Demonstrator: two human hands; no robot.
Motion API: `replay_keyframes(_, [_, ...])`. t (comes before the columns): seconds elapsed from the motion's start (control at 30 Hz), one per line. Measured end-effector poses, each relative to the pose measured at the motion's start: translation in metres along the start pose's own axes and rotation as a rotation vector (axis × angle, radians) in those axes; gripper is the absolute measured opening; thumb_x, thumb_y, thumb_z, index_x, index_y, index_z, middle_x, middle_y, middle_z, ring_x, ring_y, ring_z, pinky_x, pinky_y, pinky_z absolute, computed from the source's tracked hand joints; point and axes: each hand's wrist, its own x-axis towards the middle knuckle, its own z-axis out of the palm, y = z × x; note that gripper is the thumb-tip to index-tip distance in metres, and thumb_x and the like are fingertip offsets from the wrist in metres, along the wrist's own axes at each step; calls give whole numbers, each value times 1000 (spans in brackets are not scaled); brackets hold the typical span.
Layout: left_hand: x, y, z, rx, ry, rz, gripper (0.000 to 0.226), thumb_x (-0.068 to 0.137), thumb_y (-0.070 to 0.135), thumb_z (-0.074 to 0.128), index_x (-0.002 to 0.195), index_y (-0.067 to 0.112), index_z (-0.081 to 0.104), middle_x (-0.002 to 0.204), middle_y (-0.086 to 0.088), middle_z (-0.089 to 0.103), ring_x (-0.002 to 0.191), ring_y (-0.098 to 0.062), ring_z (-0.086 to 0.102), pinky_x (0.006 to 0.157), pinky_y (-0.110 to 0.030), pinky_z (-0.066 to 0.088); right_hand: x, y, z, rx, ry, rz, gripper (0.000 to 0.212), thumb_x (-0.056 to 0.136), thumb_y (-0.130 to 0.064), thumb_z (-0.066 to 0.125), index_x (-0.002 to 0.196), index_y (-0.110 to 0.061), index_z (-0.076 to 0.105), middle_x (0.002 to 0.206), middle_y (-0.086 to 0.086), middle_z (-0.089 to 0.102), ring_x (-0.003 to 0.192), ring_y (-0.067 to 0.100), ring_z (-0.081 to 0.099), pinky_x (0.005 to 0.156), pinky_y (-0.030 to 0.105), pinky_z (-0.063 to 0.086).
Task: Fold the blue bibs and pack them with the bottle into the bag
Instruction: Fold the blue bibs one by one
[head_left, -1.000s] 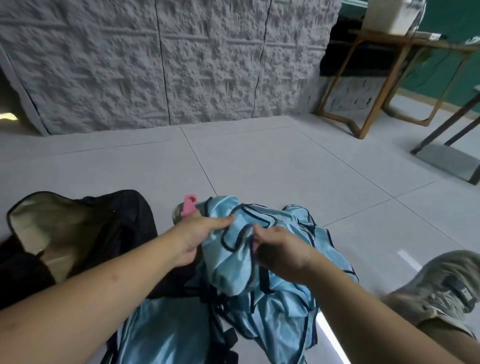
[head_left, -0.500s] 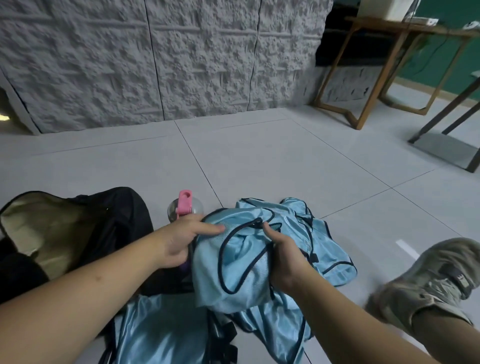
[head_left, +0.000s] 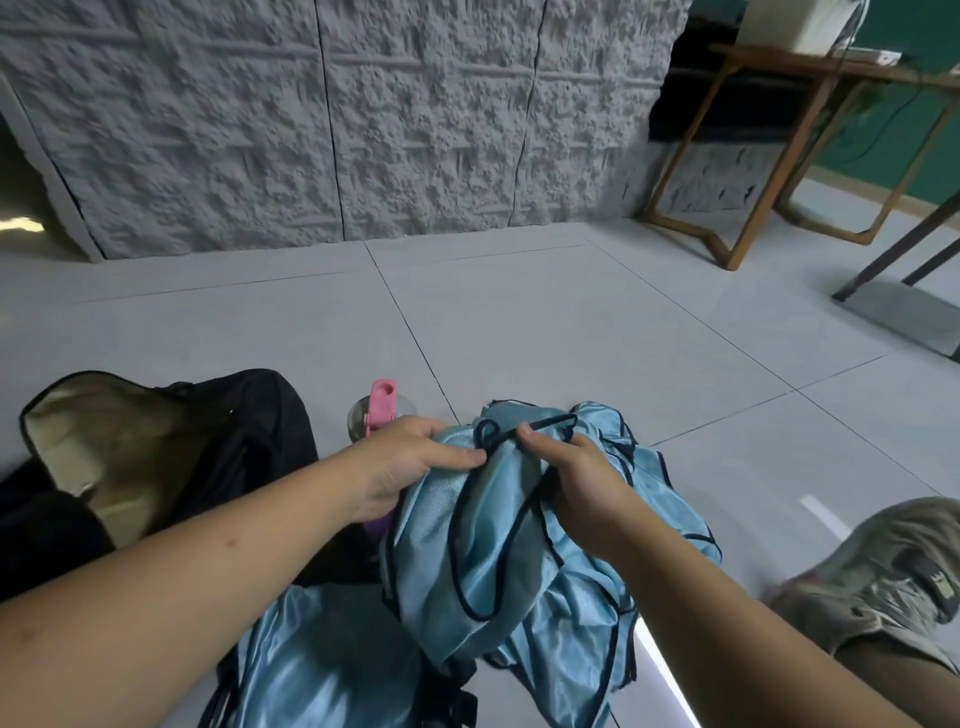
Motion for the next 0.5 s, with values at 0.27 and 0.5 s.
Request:
replay_keyframes(0.27, [-6, 11, -13, -192, -61, 169, 28, 74, 7, 69, 94, -12, 74, 114, -33, 71, 102, -42, 71, 101, -52, 54, 5, -19, -12, 193, -19, -134, 41, 74, -10, 65, 110, 10, 62, 102, 34, 66, 87, 47, 67, 79, 43, 56])
replay_keyframes(0.5, [-9, 33, -35, -152, 104, 294, 25, 55, 17, 83, 64, 4, 64, 83, -29, 67, 91, -44, 62, 99, -72, 45, 9, -51, -30, -381, 192, -335, 81, 75, -58, 76, 71, 18, 48, 66, 14, 46, 57, 28, 38, 60, 39, 34])
